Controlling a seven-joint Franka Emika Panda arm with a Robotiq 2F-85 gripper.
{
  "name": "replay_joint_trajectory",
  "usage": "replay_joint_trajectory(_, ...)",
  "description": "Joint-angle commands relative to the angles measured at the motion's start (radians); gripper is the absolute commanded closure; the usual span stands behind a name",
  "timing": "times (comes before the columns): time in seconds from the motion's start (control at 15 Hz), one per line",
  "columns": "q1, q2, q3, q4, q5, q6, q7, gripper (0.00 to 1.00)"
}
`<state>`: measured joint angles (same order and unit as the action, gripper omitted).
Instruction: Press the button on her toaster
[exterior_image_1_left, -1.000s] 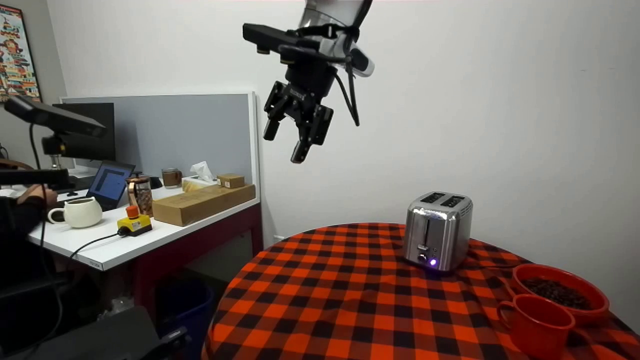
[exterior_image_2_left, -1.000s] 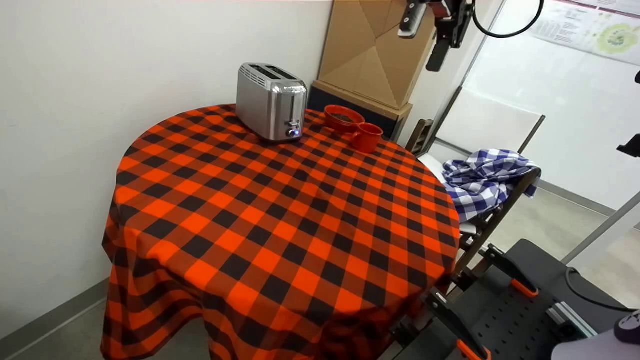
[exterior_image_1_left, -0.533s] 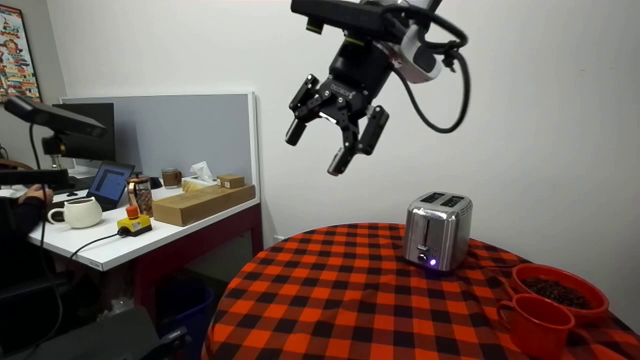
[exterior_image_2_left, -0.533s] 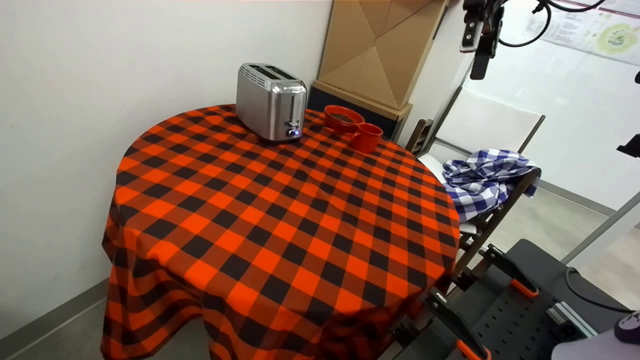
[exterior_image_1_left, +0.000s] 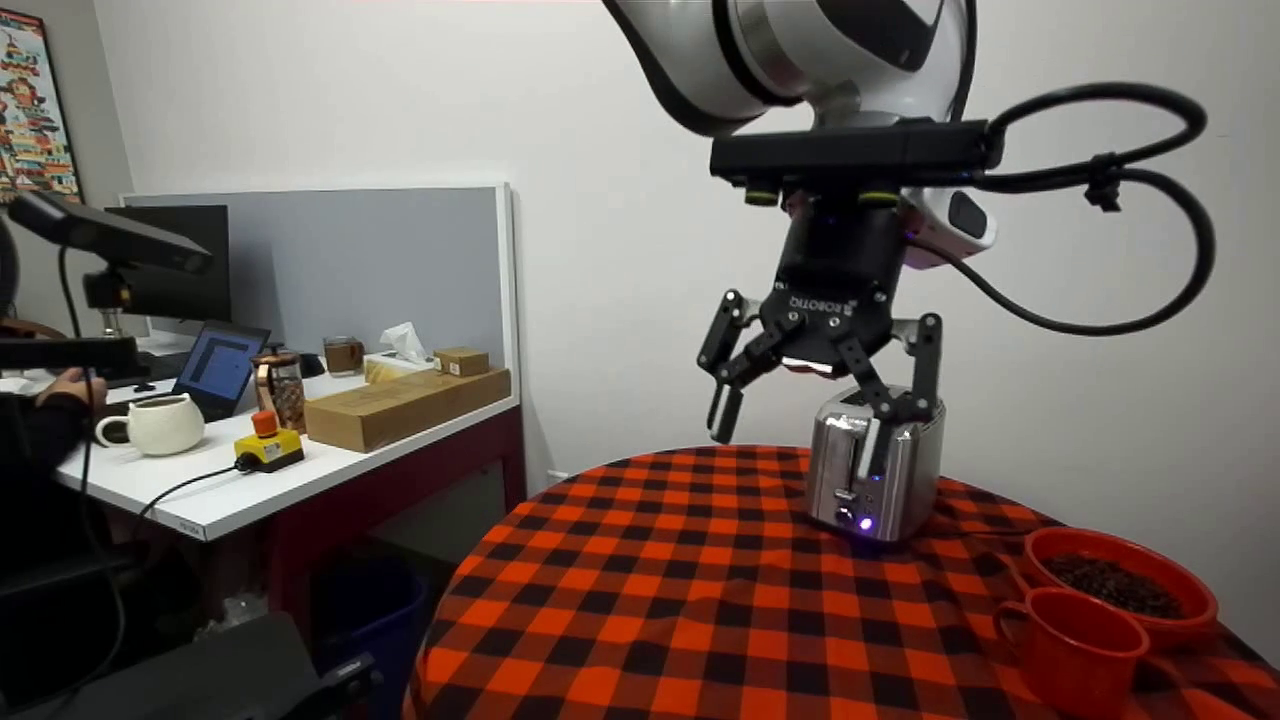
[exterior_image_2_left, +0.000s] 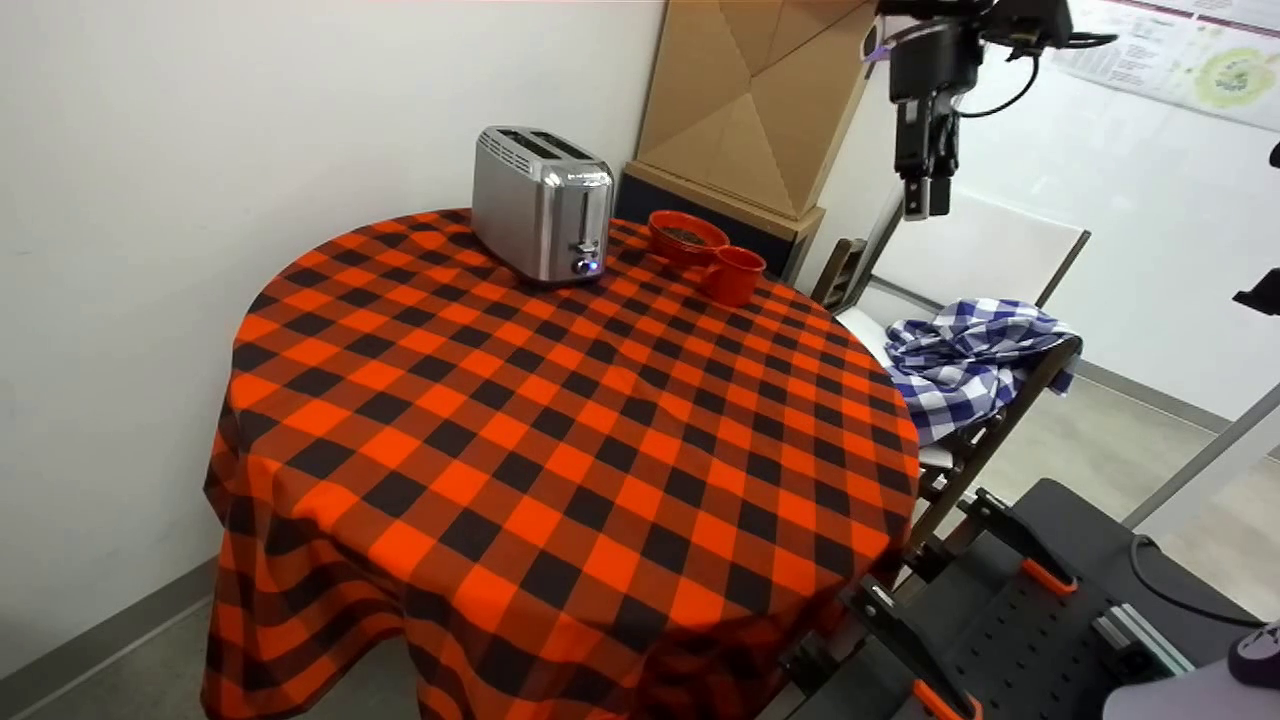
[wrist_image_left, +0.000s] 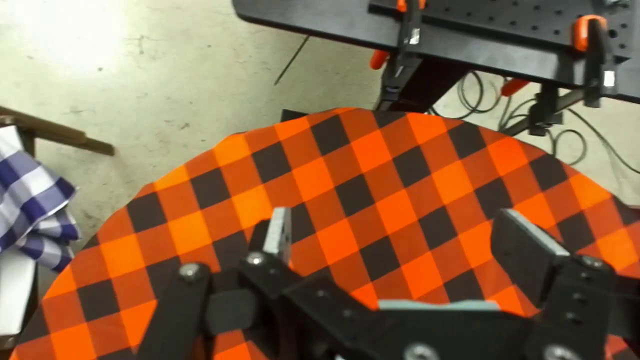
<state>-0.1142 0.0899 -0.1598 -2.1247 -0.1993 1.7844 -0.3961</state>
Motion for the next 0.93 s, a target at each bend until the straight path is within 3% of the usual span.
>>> replay_joint_trajectory(0.0, 0.002, 0.081, 0.032, 0.028, -0.122, 0.169, -0.012, 0.00)
replay_joint_trajectory(0.53, -0.007, 0.127, 0.040, -0.026, -0.307, 0.708, 0.006, 0.00)
replay_joint_trajectory(0.67, -0.019, 0.137, 0.037, -0.047, -0.300, 0.862, 0.002, 0.00)
replay_joint_trajectory(0.87, -0.055, 0.173, 0.047, -0.072, -0.206, 1.043, -0.027, 0.00)
